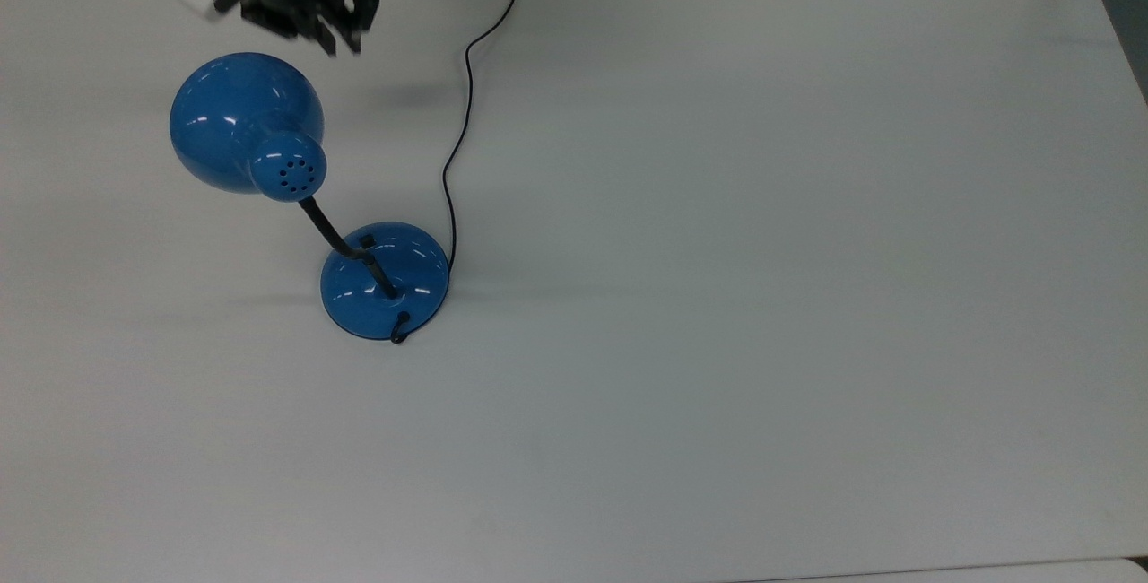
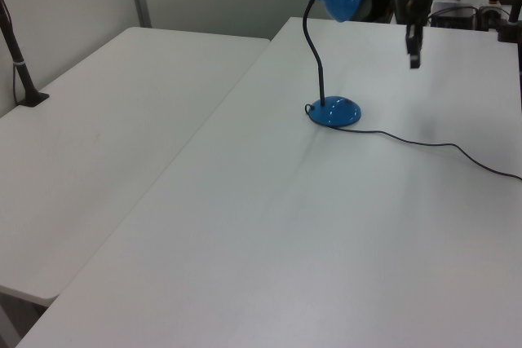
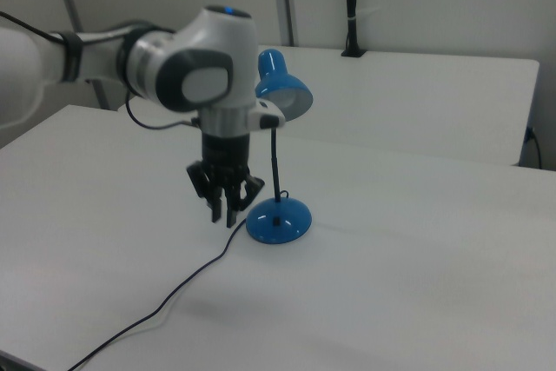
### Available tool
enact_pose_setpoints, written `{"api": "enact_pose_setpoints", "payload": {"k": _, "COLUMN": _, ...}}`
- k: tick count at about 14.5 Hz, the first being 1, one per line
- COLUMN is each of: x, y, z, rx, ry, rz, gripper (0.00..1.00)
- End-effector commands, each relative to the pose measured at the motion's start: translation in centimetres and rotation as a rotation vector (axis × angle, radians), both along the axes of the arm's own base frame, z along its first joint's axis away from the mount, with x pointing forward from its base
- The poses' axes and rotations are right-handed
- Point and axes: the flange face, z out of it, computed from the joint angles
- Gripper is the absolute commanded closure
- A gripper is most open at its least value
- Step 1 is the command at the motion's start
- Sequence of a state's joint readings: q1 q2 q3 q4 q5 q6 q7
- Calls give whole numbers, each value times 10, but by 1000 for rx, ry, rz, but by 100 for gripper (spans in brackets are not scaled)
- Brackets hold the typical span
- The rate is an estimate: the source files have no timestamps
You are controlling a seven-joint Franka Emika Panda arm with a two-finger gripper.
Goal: Turn off the lamp
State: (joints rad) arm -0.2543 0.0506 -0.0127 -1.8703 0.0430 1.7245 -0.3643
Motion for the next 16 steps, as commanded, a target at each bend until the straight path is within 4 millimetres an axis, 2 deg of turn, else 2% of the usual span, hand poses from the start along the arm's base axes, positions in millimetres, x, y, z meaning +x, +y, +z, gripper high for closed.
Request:
{"api": "enact_pose_setpoints", "payload": {"k": 1, "x": -22, "y": 7, "z": 66, "rx": -8, "ry": 14, "rz": 26, "gripper": 0}}
{"api": "enact_pose_setpoints", "payload": {"k": 4, "x": -28, "y": 23, "z": 112, "rx": -27, "ry": -55, "rz": 37, "gripper": 0}}
{"api": "enact_pose_setpoints", "payload": {"k": 7, "x": -16, "y": 53, "z": 143, "rx": -49, "ry": -128, "rz": -4, "gripper": 0}}
{"api": "enact_pose_setpoints", "payload": {"k": 9, "x": -1, "y": 71, "z": 151, "rx": -70, "ry": -221, "rz": -25, "gripper": 0}}
{"api": "enact_pose_setpoints", "payload": {"k": 12, "x": 11, "y": 68, "z": 142, "rx": -78, "ry": -240, "rz": -26, "gripper": 0}}
{"api": "enact_pose_setpoints", "payload": {"k": 13, "x": 16, "y": 68, "z": 148, "rx": -81, "ry": -255, "rz": -20, "gripper": 0}}
{"api": "enact_pose_setpoints", "payload": {"k": 16, "x": 17, "y": 69, "z": 147, "rx": -81, "ry": -249, "rz": -21, "gripper": 0}}
